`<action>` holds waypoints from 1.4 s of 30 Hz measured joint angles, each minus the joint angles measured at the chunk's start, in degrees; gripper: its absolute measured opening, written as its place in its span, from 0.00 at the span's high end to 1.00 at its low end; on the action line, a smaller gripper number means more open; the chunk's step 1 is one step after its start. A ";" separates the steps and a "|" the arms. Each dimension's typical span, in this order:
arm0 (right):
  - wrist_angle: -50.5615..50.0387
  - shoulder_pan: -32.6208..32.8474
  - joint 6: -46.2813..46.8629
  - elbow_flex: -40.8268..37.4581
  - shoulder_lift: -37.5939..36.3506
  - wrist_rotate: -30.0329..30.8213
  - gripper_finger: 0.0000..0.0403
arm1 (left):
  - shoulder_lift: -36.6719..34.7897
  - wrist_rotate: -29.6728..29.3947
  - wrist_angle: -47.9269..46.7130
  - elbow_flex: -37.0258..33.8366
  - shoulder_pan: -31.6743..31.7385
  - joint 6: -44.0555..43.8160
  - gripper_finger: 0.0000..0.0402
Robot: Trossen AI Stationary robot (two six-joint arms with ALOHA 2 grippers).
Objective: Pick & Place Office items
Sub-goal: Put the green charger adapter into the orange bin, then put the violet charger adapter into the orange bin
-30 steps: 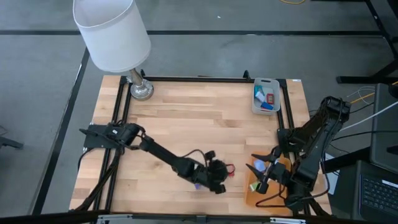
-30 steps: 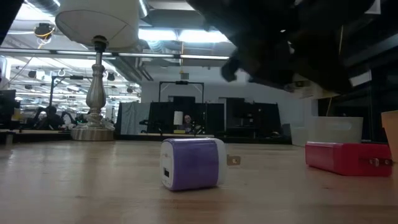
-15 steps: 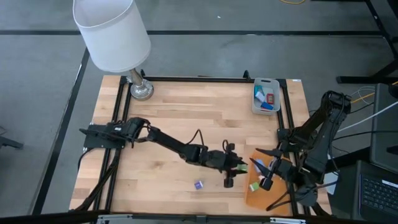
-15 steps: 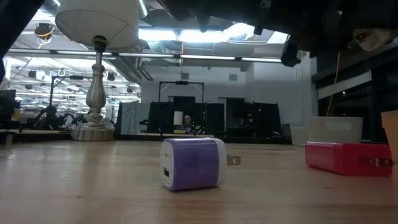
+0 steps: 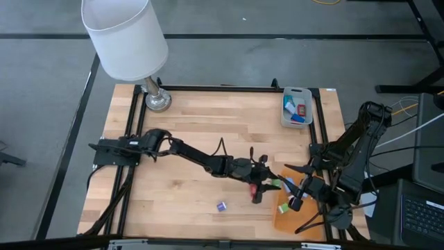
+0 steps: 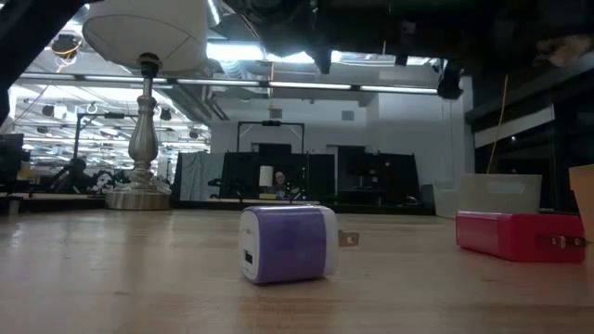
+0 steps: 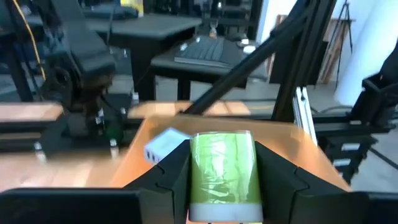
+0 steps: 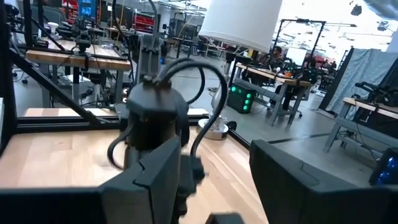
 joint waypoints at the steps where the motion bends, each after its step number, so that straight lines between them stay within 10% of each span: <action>1: -0.02 -0.11 0.00 0.00 0.02 -0.01 0.53 | 0.38 0.35 -0.43 0.36 0.08 -0.18 0.69; 17: 0.01 -0.55 -0.20 0.00 0.02 -0.01 0.53 | 20.63 12.66 -13.09 34.29 2.11 0.70 0.69; 42: 0.02 -0.57 -0.46 0.00 0.02 -2.26 0.53 | 21.91 13.39 -19.66 37.98 3.10 -0.53 0.34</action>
